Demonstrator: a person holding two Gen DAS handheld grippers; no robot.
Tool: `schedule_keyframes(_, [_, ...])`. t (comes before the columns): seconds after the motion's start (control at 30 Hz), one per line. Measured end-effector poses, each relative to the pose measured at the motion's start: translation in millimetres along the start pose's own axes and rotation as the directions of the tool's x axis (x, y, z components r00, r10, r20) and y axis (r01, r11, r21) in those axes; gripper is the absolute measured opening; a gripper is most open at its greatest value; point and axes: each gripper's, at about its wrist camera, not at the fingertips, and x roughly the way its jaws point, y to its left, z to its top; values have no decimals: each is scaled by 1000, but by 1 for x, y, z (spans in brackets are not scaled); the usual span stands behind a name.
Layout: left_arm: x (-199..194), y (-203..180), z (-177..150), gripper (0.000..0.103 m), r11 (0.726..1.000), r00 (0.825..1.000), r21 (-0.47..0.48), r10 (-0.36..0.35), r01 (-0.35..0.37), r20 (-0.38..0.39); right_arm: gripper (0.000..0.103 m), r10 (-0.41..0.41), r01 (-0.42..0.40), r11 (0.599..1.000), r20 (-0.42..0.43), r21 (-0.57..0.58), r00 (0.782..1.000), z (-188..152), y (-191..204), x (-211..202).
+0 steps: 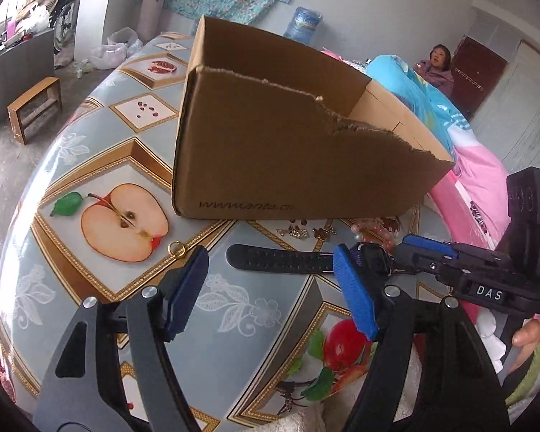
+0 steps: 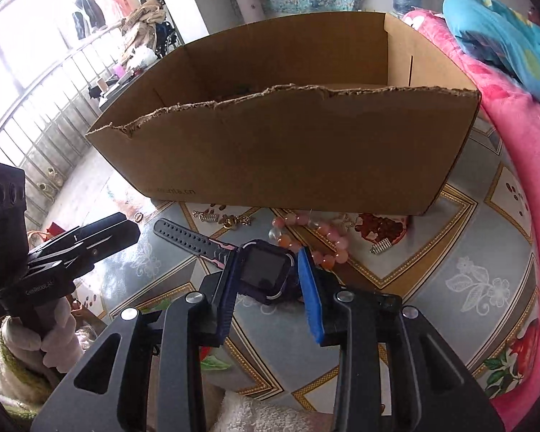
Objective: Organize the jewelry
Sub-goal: 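Grasp the purple smartwatch face with the right tool while the left tool grips its strap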
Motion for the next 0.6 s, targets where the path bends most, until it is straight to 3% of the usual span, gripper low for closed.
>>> schedule_keyframes(0.13, [14,5,5,68,1000,1000,-19,-14,14,-14,33,-32,32,999,0,0,999,-3,2,7])
schedule_keyframes(0.4, [31,-6,10,68,999,999,28,34,-33,-26,33,-44,44,999,-2,-7,999,-11,3,18])
schedule_keyframes(0.6, [32,-9,10,70,1000,1000,-1,-1,1,-29,36,2,-2,1000,0,19,1000,-15,2,20])
